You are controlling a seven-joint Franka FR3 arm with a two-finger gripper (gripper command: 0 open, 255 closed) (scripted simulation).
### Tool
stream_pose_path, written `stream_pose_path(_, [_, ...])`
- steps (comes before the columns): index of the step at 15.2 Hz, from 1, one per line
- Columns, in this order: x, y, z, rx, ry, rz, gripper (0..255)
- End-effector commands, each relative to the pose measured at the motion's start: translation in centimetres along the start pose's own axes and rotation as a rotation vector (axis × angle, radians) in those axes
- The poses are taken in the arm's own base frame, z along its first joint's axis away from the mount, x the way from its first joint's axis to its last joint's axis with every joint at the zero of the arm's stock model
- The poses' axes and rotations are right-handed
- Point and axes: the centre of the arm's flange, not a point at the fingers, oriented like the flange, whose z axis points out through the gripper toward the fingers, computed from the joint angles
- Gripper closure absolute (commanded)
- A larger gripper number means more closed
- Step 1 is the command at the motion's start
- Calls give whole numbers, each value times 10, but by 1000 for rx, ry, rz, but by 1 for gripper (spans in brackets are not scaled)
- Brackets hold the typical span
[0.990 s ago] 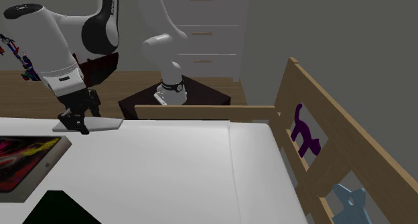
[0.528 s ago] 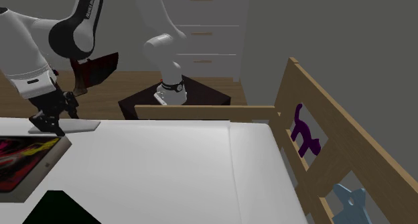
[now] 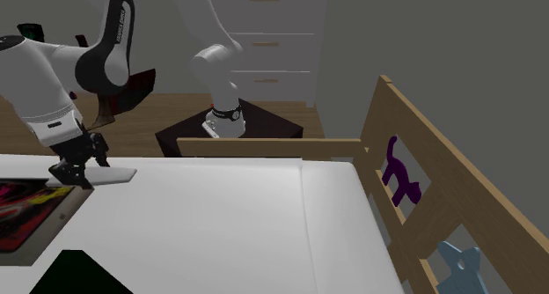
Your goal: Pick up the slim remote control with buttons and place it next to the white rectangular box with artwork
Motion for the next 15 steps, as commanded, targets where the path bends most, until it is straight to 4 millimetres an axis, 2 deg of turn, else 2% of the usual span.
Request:
stream_pose_path(1, [0,0,10,0,0,0,255])
stream_pose_path(10, [0,0,57,0,0,0,255])
stream_pose_path(15, [0,0,60,0,0,0,255])
